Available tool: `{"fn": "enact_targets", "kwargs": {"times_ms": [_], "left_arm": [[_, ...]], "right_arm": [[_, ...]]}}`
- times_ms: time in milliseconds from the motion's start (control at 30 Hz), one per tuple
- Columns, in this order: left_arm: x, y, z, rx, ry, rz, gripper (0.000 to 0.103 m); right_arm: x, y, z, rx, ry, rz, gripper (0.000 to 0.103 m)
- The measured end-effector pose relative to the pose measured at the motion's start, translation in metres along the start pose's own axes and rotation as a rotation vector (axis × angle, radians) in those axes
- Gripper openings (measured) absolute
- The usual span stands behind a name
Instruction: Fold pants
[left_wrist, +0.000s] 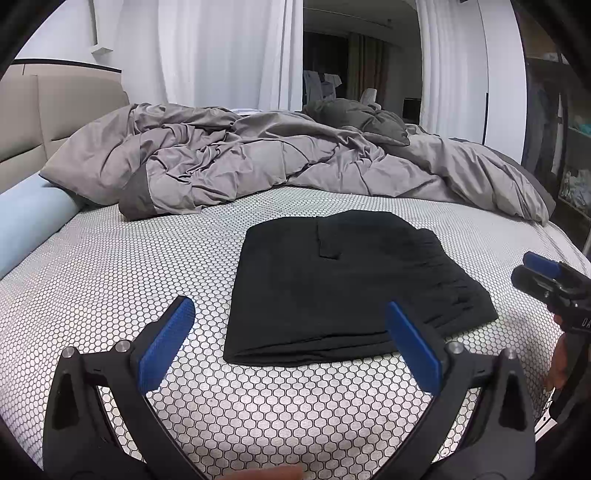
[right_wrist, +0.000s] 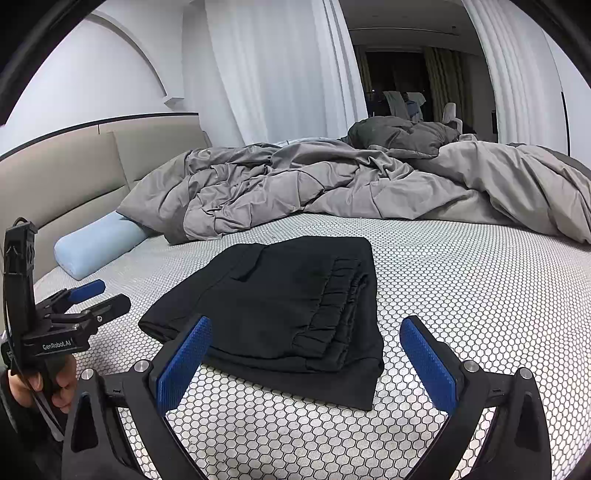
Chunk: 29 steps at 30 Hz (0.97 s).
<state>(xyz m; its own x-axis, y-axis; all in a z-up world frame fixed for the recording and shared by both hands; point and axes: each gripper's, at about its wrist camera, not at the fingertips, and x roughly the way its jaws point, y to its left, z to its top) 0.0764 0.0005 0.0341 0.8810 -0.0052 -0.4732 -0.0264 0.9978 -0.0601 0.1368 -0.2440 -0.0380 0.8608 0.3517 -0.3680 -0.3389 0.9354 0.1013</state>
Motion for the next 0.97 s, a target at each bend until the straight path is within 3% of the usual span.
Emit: {"fn": "enact_targets", "kwargs": {"times_ms": [967], "left_arm": [[-0.0026, -0.0040, -0.0012, -0.016, 0.000, 0.012, 0.102]], "right_arm": [[0.0018, 0.0002, -0.0003, -0.014, 0.006, 0.001, 0.103]]}}
